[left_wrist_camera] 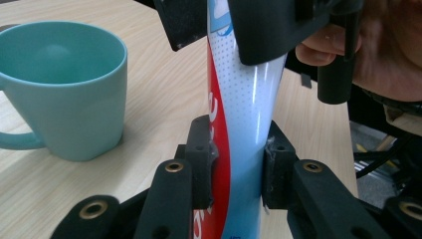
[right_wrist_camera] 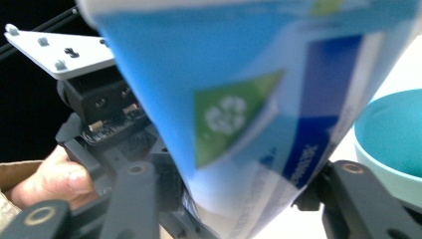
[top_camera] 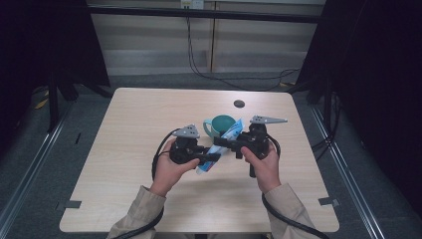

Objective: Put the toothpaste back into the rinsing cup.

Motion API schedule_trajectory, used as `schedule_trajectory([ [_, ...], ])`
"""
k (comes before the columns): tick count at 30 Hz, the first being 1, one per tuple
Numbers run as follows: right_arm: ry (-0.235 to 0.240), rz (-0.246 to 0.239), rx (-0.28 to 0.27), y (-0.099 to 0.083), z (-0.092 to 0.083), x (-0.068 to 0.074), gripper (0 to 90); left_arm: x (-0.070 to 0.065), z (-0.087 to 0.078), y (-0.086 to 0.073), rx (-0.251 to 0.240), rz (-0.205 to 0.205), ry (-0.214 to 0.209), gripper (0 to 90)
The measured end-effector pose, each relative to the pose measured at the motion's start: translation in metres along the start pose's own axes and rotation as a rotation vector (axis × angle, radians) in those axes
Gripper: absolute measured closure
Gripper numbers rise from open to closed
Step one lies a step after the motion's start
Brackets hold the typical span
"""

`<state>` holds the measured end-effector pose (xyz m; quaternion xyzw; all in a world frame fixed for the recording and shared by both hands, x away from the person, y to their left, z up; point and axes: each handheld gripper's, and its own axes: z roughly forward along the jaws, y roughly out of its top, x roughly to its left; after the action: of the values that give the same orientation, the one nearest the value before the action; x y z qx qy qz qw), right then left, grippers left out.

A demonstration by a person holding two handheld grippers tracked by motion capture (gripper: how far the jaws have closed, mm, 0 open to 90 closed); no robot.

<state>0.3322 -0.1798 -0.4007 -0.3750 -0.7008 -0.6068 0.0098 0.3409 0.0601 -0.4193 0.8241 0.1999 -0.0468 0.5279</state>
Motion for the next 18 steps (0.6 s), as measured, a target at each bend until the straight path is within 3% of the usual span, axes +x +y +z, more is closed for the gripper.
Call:
schedule_trajectory([
  [7, 0.012, 0.037, -0.024, 0.001, -0.001, -0.002, 55.6, 0.000, 0.002, -0.001, -0.025, -0.031, -0.004, 71.2],
  [8, 0.025, 0.062, -0.046, 0.000, -0.002, -0.003, 54.6, 0.000, 0.002, 0.000, -0.032, -0.040, -0.006, 71.4],
  [9, 0.025, 0.062, -0.046, 0.000, -0.002, -0.003, 54.6, 0.000, 0.002, 0.000, -0.032, -0.040, -0.006, 71.5],
  [10, 0.030, 0.071, -0.045, -0.001, -0.004, -0.004, 53.4, -0.003, 0.003, 0.001, -0.016, -0.012, 0.019, 71.5],
  [18, 0.033, 0.082, -0.056, -0.003, -0.011, -0.007, 48.5, -0.002, 0.004, 0.004, -0.004, -0.013, 0.021, 71.8],
])
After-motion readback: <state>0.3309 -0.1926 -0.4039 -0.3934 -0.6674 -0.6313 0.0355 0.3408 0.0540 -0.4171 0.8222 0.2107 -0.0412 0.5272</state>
